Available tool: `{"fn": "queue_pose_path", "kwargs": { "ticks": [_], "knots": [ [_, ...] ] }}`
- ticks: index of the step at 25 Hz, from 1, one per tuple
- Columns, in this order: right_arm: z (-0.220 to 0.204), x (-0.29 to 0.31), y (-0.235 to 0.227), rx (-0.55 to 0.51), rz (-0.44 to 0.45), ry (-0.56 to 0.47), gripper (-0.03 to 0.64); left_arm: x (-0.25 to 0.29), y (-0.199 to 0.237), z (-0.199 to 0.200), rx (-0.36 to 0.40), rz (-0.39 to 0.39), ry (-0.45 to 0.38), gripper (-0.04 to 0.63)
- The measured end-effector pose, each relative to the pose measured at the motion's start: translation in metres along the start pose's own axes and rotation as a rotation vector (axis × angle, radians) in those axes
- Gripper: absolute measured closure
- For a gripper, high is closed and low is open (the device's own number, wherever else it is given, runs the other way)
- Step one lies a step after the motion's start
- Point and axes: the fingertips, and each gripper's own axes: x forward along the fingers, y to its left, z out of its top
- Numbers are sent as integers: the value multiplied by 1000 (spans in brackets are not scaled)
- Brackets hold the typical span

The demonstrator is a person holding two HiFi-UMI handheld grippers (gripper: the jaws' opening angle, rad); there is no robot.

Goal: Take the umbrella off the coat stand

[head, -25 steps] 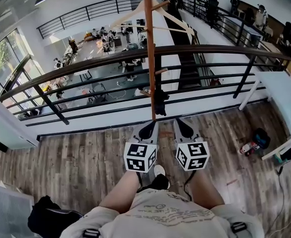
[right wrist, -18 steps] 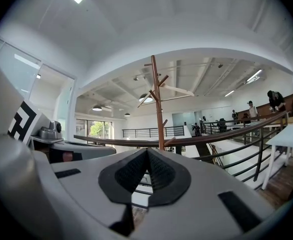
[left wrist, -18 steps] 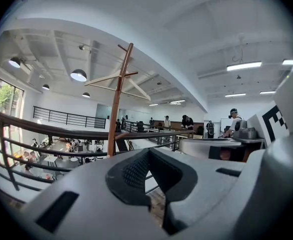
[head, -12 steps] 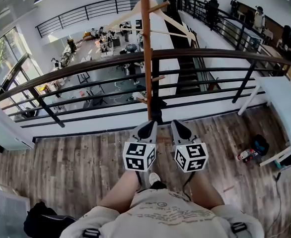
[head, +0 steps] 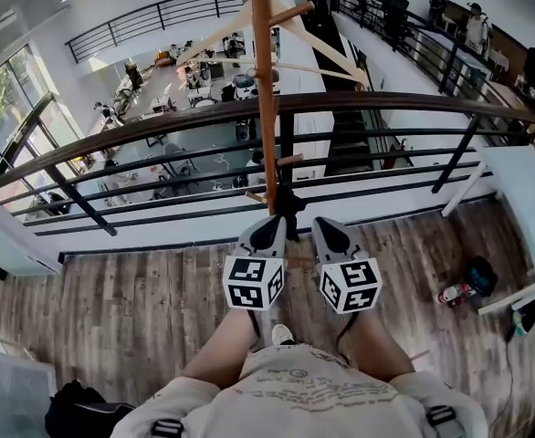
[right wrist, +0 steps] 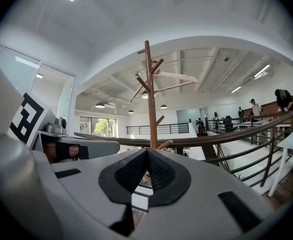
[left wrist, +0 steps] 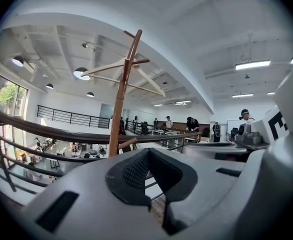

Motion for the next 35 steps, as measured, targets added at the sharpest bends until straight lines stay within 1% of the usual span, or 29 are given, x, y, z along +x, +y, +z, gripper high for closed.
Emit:
{"fn": "queue_pose_path", "kwargs": {
  "ticks": [4, 9, 16, 24, 27, 30, 35],
  "knots": [
    [5, 29, -18, -4, 18, 10, 614, 27, 16, 9, -8, 23, -7, 591],
    [7, 66, -30, -19, 53, 22, 614, 57, 38, 16, -16, 38, -9, 591],
    [6, 113, -52, 3, 76, 31, 614, 93, 73, 17, -27, 64, 2, 591],
    [-12, 142, -64, 10, 122, 66, 614, 109, 94, 4, -43, 111, 30, 591],
    [-19, 148, -70, -5, 154, 87, 614, 114, 100, 0, -56, 135, 27, 591],
    [-26, 155, -78, 2, 209, 104, 614, 118, 104, -4, -68, 184, 25, 591],
    [-32, 167, -81, 9, 304, 94, 614, 123, 108, -8, -70, 241, 39, 591]
  ]
}}
